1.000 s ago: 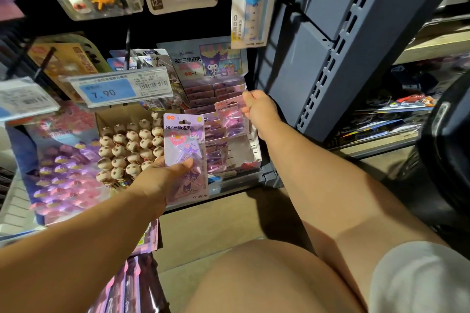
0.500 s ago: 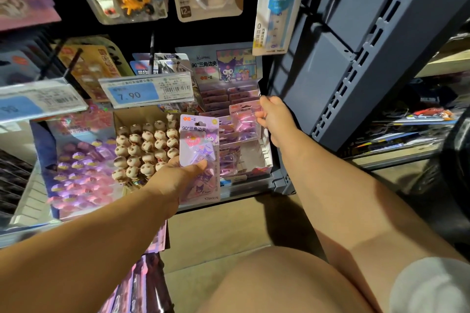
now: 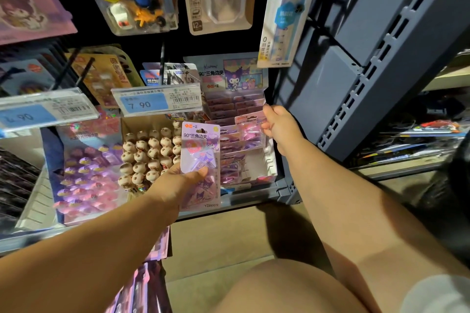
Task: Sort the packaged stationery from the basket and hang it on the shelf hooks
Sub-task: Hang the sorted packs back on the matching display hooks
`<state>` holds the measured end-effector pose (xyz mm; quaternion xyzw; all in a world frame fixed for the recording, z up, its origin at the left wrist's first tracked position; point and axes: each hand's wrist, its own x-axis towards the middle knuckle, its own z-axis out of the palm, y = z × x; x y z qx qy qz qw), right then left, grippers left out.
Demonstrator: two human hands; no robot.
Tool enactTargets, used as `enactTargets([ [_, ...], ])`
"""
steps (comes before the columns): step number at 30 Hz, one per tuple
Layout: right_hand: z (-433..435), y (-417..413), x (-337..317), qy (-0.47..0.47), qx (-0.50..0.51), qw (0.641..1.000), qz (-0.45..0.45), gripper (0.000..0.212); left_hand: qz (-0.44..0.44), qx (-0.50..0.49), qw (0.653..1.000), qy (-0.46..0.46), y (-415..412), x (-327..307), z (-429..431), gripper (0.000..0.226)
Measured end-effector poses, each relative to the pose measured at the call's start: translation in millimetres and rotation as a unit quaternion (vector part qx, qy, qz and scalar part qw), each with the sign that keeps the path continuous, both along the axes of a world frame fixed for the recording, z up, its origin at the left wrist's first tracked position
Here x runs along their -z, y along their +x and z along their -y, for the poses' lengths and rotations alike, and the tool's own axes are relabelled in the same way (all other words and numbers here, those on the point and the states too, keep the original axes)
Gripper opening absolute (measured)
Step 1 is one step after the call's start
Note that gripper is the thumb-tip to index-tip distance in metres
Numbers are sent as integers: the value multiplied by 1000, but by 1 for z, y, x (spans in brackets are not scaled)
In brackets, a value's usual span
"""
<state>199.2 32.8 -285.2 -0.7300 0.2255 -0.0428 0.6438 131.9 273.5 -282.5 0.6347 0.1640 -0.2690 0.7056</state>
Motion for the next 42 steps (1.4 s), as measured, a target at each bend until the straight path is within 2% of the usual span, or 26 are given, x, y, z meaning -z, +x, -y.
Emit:
enactTargets([
  [4, 2, -1, -2, 4, 5, 1000, 19, 12, -1, -2, 1000, -2, -1, -1, 2, 13],
  [10, 2, 3, 5, 16, 22, 1000, -11, 12, -4, 6, 1000, 14, 1, 0, 3, 9],
  [14, -1, 4, 18, -79, -8, 994, -78, 23, -5, 0, 1000, 3, 2, 4, 4, 11],
  [19, 1, 5, 17, -109, 9, 992, -59, 19, -11, 5, 1000, -8, 4, 10, 3, 26],
  [23, -4, -1, 18, -110, 30, 992, -48, 25, -8, 6, 1000, -17, 5, 13, 8, 24],
  [26, -8, -17, 4, -170, 58, 984, 1, 24, -7, 16, 1000, -19, 6, 14, 15, 24],
  [28, -12, -27, -6, -192, 23, 980, 39, 21, -3, 27, 999, -21, 5, 12, 22, 24],
  [30, -18, -34, -19, -209, -53, 975, 59, 15, 2, 38, 999, -21, 4, 10, 30, 23],
  [32, -23, -36, -28, -167, -124, 976, 62, 14, 3, 52, 999, -18, 3, 7, 39, 24],
  [34, -26, -36, -32, -117, -164, 979, 43, 26, 0, 64, 998, -19, 2, 5, 47, 27],
  [39, -12, -42, -36, -166, -156, 973, 33, 11, 10, 100, 995, 18, 1, 5, 61, 34],
  [42, -5, -46, -40, -153, -140, 977, 48, 9, 84, 105, 984, 116, 4, 7, 63, 32],
])
